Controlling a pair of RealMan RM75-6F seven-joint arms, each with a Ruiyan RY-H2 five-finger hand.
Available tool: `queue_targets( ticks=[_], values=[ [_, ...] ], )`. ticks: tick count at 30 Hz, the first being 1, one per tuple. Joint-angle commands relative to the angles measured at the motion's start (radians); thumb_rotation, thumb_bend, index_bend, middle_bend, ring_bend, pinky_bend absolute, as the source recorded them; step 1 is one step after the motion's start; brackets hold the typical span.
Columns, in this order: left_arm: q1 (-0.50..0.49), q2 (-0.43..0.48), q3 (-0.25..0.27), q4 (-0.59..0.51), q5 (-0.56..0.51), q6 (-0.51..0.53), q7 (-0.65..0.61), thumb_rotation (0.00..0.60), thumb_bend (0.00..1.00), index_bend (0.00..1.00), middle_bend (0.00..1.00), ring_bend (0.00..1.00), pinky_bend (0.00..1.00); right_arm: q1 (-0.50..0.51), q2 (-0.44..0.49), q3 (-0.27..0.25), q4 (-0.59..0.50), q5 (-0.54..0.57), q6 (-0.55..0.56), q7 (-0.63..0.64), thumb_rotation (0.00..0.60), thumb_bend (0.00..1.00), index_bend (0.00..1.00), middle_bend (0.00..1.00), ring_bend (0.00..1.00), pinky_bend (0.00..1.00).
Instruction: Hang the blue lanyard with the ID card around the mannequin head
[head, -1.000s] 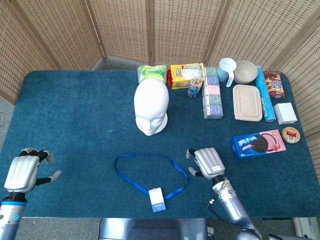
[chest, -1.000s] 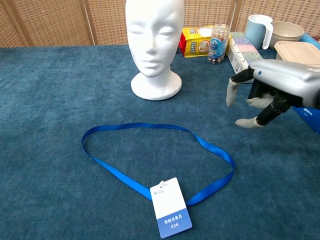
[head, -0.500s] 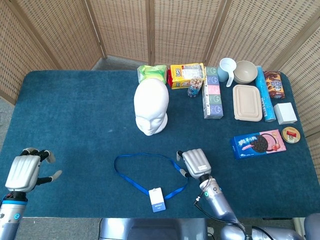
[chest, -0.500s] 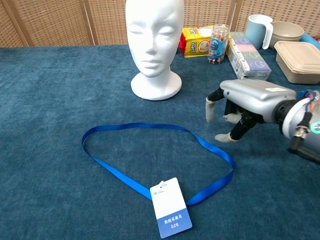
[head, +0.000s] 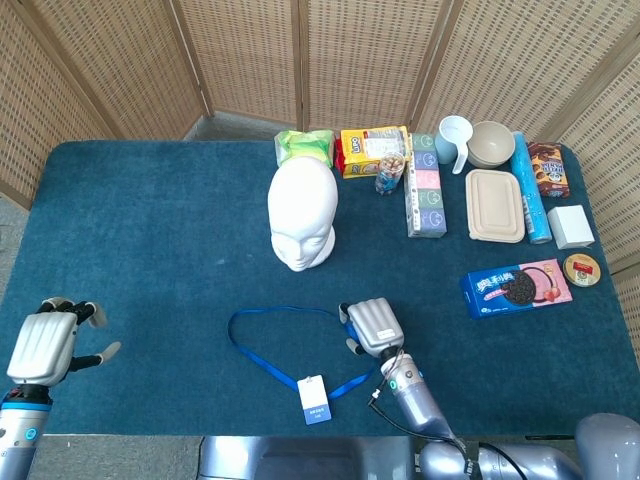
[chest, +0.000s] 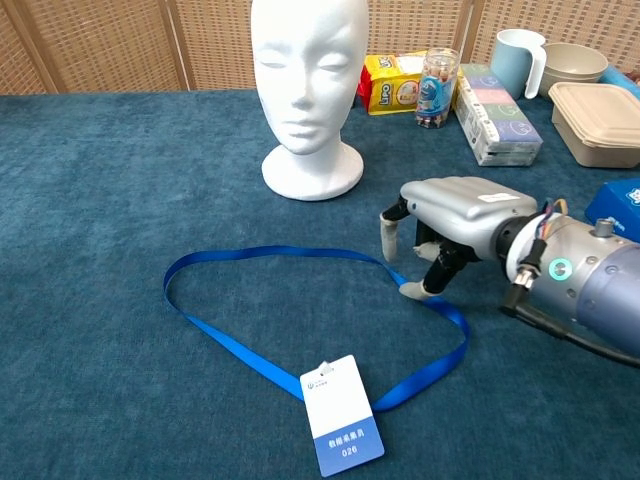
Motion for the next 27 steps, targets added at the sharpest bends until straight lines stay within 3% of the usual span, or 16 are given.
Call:
queue_targets(
  ticks=[1, 27],
  values=[
    [-0.001, -0.001, 0.001, 0.004, -0.001, -0.001, -0.006, 0.504, 0.18, 0.53, 0.54, 0.47, 0.27, 0.013, -0.014, 0.004, 0.014, 0.018, 0.003, -0.013, 0.6, 0.31, 0.45, 0.98, 1.0, 1.0],
    [-0.008, -0.002, 0.008, 0.032, -0.007, 0.0, -0.042, 0.506, 0.18, 0.53, 0.54, 0.47, 0.27, 0.129, -0.123, 0.068, 0.1, 0.155, 0.033, -0.082, 0.6, 0.3, 0.45, 0.98, 1.0, 1.0]
  ],
)
